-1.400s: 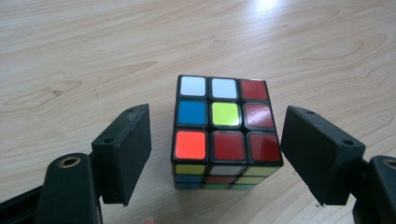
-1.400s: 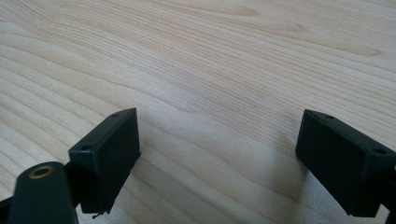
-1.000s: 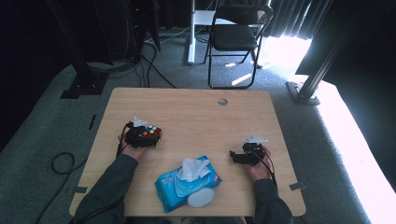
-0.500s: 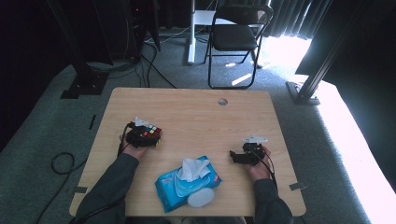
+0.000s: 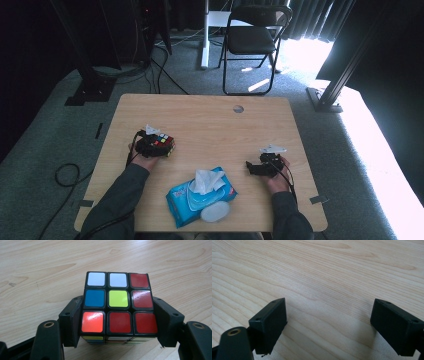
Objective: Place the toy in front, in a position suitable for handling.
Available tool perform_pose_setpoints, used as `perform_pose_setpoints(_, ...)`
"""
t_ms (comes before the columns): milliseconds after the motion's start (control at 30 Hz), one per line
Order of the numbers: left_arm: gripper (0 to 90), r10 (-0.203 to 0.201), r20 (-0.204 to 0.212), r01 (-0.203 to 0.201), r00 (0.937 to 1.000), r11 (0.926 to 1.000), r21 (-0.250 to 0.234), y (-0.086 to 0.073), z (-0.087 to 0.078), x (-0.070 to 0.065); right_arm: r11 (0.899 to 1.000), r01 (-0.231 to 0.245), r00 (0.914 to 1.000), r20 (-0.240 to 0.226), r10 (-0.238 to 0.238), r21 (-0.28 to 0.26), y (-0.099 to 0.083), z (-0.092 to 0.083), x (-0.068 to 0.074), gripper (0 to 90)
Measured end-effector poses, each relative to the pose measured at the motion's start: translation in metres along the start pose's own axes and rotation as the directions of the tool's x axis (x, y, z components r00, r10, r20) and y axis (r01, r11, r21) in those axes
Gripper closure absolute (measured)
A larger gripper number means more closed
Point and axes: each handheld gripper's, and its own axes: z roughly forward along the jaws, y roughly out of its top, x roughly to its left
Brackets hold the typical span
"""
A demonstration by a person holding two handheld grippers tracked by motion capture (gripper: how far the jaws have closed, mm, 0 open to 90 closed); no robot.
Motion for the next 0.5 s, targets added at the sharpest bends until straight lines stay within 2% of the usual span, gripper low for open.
perform_pose_setpoints(500,34.0,0.021,0.014,-0.02,0.9997,0.9996,-0.022,0.013,-0.003,-0.005,1.0,0.0,1.0,0.0,0.0,0.0,0.0,0.0,0.0,13.3)
